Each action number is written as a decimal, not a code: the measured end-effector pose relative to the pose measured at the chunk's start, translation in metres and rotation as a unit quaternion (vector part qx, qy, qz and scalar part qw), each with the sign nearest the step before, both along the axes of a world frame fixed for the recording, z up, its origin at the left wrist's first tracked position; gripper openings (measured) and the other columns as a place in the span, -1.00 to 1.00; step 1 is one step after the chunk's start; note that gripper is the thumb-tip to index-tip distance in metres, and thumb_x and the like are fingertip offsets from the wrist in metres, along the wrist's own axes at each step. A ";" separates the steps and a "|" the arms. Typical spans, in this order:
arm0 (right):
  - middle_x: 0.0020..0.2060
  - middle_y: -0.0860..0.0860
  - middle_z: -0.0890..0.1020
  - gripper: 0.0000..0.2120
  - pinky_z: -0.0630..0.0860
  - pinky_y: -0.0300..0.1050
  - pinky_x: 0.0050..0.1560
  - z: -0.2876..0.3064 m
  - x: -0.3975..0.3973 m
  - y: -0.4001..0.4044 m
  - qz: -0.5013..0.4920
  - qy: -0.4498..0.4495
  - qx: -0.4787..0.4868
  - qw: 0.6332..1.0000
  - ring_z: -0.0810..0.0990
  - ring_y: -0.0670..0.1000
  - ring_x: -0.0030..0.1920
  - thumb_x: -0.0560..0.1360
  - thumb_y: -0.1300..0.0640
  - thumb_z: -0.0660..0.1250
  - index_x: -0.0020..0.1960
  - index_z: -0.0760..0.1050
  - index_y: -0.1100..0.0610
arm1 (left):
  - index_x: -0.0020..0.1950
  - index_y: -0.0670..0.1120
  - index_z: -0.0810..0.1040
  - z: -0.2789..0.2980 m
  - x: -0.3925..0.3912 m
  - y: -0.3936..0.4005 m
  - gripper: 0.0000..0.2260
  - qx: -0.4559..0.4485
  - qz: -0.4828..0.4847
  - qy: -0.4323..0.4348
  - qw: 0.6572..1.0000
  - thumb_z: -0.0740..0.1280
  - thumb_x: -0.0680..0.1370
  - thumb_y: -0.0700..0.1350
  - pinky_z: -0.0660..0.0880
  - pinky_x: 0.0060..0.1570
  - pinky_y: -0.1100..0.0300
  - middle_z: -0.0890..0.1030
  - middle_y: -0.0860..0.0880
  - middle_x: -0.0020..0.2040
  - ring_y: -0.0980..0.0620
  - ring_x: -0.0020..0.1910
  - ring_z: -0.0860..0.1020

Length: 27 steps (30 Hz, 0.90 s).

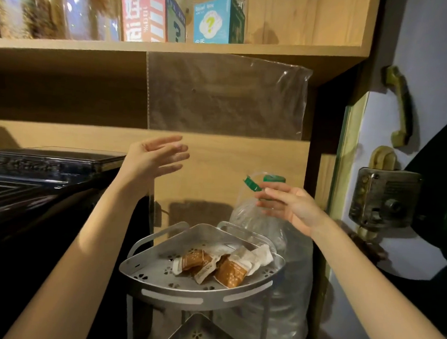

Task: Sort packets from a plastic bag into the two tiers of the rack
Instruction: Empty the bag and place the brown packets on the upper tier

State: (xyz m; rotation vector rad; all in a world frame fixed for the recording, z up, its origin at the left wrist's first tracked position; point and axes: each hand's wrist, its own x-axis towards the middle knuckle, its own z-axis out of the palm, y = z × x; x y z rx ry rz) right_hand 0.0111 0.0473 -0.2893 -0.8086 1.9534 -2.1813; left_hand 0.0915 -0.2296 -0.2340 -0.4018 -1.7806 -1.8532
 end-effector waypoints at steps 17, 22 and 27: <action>-0.22 0.10 0.72 -0.76 0.62 -0.19 -0.32 0.035 0.037 0.027 -0.014 0.023 -0.058 0.998 0.69 0.02 -0.27 0.52 0.12 0.21 0.11 0.55 0.16 | 0.05 -0.06 0.58 -0.002 0.023 0.004 -0.77 -0.045 -0.067 -0.061 0.995 0.32 0.41 -0.11 0.56 -0.35 0.30 0.71 -0.02 -0.19 0.10 -0.25 0.67; -0.20 0.08 0.72 -0.69 0.63 -0.18 -0.28 0.033 0.054 0.031 -0.034 0.040 -0.102 0.993 0.69 0.00 -0.26 0.51 0.24 0.25 0.24 0.42 0.23 | 0.20 -0.18 0.47 -0.013 0.034 0.012 -0.46 0.004 -0.080 -0.055 0.995 0.46 0.26 -0.03 0.59 -0.33 0.26 0.66 -0.18 -0.02 0.02 -0.23 0.68; -0.06 0.14 0.69 -0.42 0.64 -0.13 -0.20 0.024 0.069 0.038 -0.117 0.074 -0.105 0.985 0.69 0.03 -0.16 0.45 0.32 0.31 0.39 0.22 0.03 | 0.50 -0.01 -0.01 -0.027 0.037 0.017 -0.18 0.034 -0.067 -0.048 0.996 0.34 0.33 -0.20 0.61 -0.18 0.22 0.71 -0.03 -0.09 0.01 -0.15 0.68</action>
